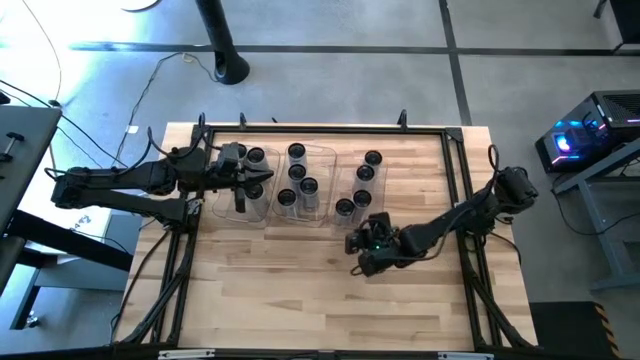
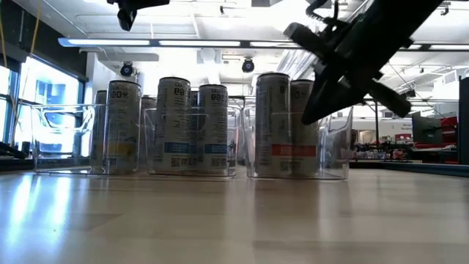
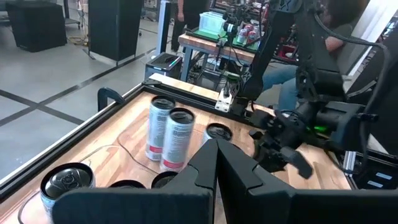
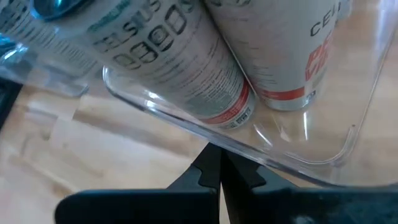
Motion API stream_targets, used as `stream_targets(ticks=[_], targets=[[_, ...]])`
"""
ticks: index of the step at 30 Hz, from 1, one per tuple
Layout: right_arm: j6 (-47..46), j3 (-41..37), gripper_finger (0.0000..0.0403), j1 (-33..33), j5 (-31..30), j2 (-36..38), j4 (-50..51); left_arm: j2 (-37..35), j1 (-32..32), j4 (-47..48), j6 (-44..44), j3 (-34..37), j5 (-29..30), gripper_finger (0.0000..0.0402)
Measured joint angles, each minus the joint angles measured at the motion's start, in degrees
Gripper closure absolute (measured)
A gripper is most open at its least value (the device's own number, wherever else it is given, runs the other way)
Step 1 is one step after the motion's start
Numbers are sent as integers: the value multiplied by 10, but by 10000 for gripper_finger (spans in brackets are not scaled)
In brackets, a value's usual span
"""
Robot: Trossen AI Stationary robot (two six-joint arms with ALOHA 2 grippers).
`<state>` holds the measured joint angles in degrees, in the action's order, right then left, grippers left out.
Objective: Sort soda cans
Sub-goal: Adjust all the transparent bins
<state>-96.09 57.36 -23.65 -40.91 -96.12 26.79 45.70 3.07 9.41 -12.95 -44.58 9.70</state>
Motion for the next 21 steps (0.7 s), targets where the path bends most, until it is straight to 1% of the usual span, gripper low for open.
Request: stream_targets(ticks=[5, 10, 12, 14, 16, 18, 20, 21], targets=[[50, 0, 403, 31, -4, 0, -4, -19, 0, -2, 1, 0, 0, 401], [126, 0, 403, 38, 55, 15, -9, -56, 0, 3, 11, 0, -10, 402], [161, 0, 403, 31, 76, 30, -13, -73, 0, 14, 10, 0, -40, 402], [184, 0, 403, 25, 90, 47, -21, -87, -1, 32, -2, 0, -90, 401], [196, 0, 403, 20, 99, 61, -29, -101, -7, 31, -47, 13, -149, 401], [204, 0, 403, 17, 101, 71, -31, -122, -31, 29, -111, 38, -189, 402], [205, 0, 403, 18, 102, 76, -31, -149, -73, 28, -162, 73, -202, 402], [205, 0, 403, 18, 102, 76, -32, -165, -96, 31, -181, 93, -190, 402]])
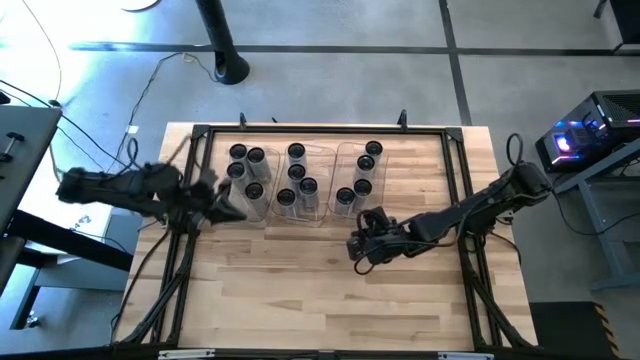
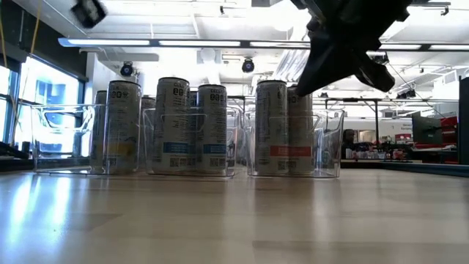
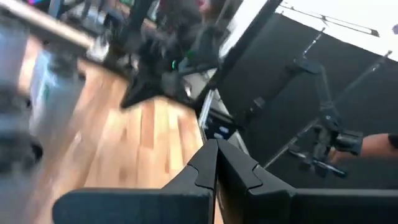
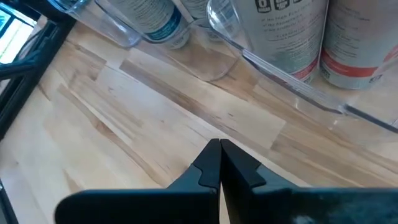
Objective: Sort soda cans
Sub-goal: Adjust all the transparent bins
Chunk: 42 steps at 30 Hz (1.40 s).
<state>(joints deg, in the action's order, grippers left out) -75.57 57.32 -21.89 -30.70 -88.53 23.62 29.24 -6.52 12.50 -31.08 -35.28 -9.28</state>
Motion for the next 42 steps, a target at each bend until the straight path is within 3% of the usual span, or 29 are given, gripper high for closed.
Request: stream_targets(ticks=[3, 6, 9, 11, 17, 24, 30, 33, 36, 42], targets=[[0, 0, 403, 1, 3, 0, -5, -45, -66, -15, -38, 65, 85, 402], [-2, 0, 403, 1, -2, 0, -8, -78, -111, -110, -55, 144, 155, 402], [-7, 0, 403, 3, -3, 0, -8, -86, -138, -243, -81, 227, 167, 402], [-7, 0, 403, 6, -3, 0, -8, -86, -155, -277, -110, 270, 159, 402], [-16, 0, 403, 21, -1, 0, -8, -87, -190, -144, -151, 297, 172, 401], [-15, 0, 403, 33, 3, -1, -12, -77, -190, 55, -149, 286, 297, 401], [-15, 0, 403, 35, 1, -1, -17, -72, -190, 85, -174, 283, 350, 401], [-14, 0, 403, 35, 1, -1, -17, -73, -190, 42, -160, 283, 350, 401], [6, 0, 403, 35, 8, -1, -33, -72, -190, -31, -119, 283, 299, 401], [97, 0, 403, 46, 104, -11, -107, -61, -190, -82, -78, 283, 213, 401]])
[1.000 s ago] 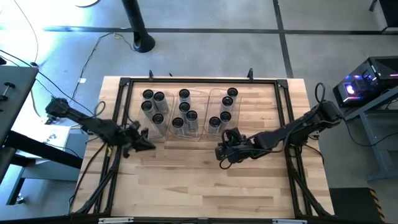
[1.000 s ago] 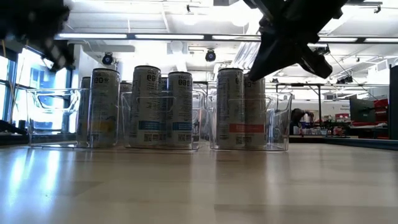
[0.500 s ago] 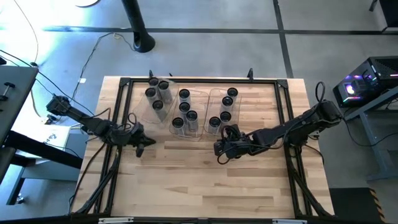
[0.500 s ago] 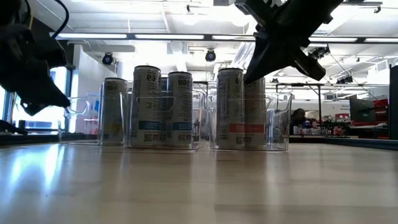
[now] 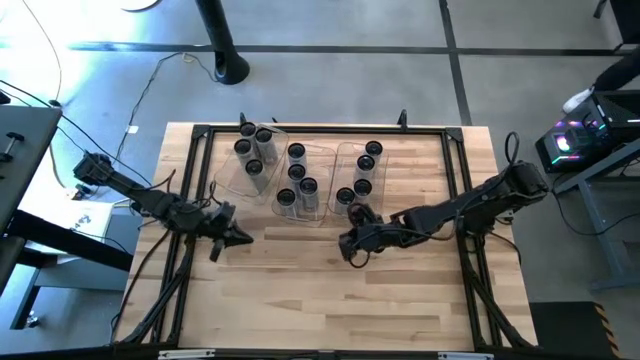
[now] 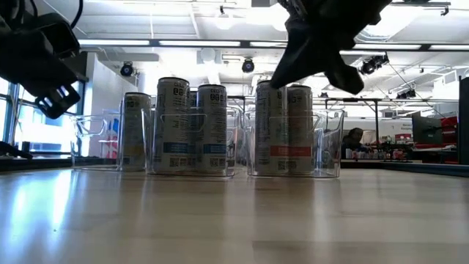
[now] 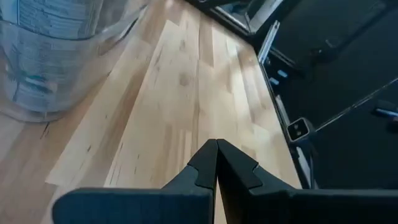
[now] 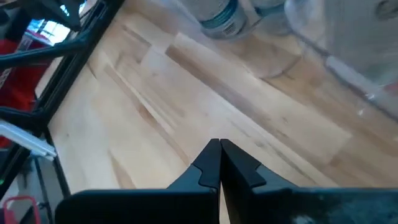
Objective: Sort soda cans
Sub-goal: Adjust all the transparent bins
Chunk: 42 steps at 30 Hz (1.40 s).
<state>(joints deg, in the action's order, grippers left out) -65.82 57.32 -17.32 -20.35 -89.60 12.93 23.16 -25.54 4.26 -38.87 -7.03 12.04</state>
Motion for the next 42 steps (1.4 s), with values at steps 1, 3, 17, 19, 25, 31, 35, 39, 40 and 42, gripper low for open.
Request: stream_targets(ticks=[1, 3, 17, 19, 25, 31, 35, 39, 40, 42], targets=[[1, 0, 403, 0, 6, -4, -6, 5, 0, -1, 2, 0, -1, 401], [0, 0, 403, -4, 17, -14, -6, 19, 0, -2, 20, 0, 4, 401], [-8, 20, 403, -20, -77, -15, -31, 261, 47, -230, 116, -1, 101, 401], [10, 34, 403, -20, -94, -15, -30, 298, 62, -272, 123, -1, 94, 402], [78, 84, 403, -18, -138, -15, -24, 402, 95, -408, 161, -4, 27, 402], [122, 144, 403, -18, -171, -15, 43, 489, 124, -420, 172, -38, 28, 402], [123, 174, 403, -18, -174, -14, 105, 537, 143, -462, 217, -57, 26, 402], [123, 185, 403, -19, -185, -14, 133, 572, 173, -490, 222, -62, 23, 401], [121, 186, 403, -20, -187, -14, 134, 578, 181, -491, 223, -62, 20, 401], [119, 186, 403, -23, -191, -12, 139, 586, 197, -488, 222, -60, 13, 401]])
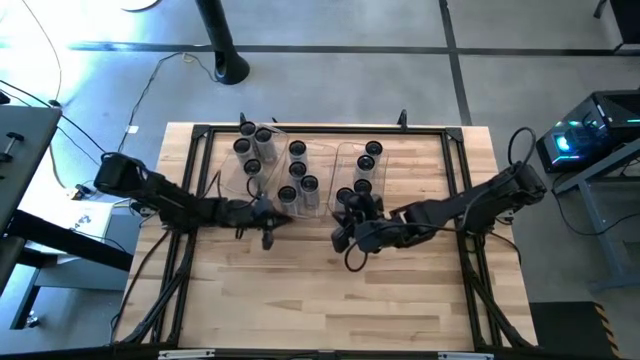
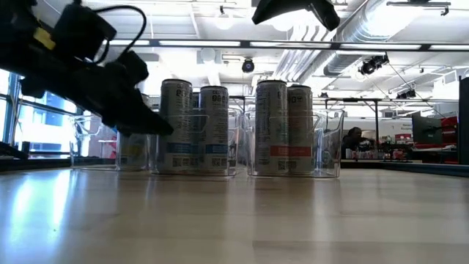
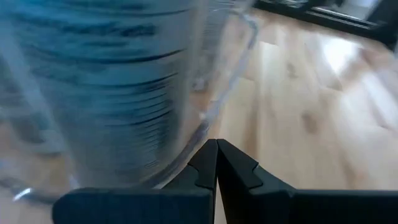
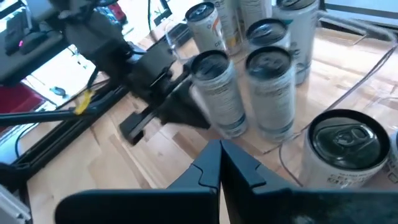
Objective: Sort soda cans
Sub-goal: Adjust all the transparent bins, then return to Home Position
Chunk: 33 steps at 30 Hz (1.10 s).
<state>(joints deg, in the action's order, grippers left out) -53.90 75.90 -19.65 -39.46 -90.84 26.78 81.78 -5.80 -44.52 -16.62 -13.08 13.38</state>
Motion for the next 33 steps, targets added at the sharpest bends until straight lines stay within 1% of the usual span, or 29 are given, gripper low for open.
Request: stream_targets(ticks=[6, 10, 12, 15, 17, 19, 25, 30, 33], targets=[[-1, 0, 403, -3, -2, 1, 7, 4, 42, -34, 23, 0, -10, 401], [-1, 0, 403, -3, -2, 1, 8, 4, 61, -59, 23, -1, -36, 401], [0, 0, 403, -4, -2, 1, 8, 1, 64, -60, 15, -1, -71, 401], [2, 0, 403, -4, 3, 1, 9, -13, 58, -58, -19, -1, -146, 401], [3, 0, 403, -4, 4, 1, 13, -34, 46, -56, -51, 4, -171, 401], [2, 0, 403, -4, 4, 3, 18, -64, 29, -56, -74, 16, -168, 401], [4, 0, 403, -4, 4, 15, 23, -174, -15, -56, -77, 71, -100, 401], [0, 0, 403, -2, -6, 36, 18, -217, -18, -57, -71, 116, -96, 401], [0, 0, 403, -3, -18, 56, -1, -234, -17, -22, -69, 125, -99, 401]])
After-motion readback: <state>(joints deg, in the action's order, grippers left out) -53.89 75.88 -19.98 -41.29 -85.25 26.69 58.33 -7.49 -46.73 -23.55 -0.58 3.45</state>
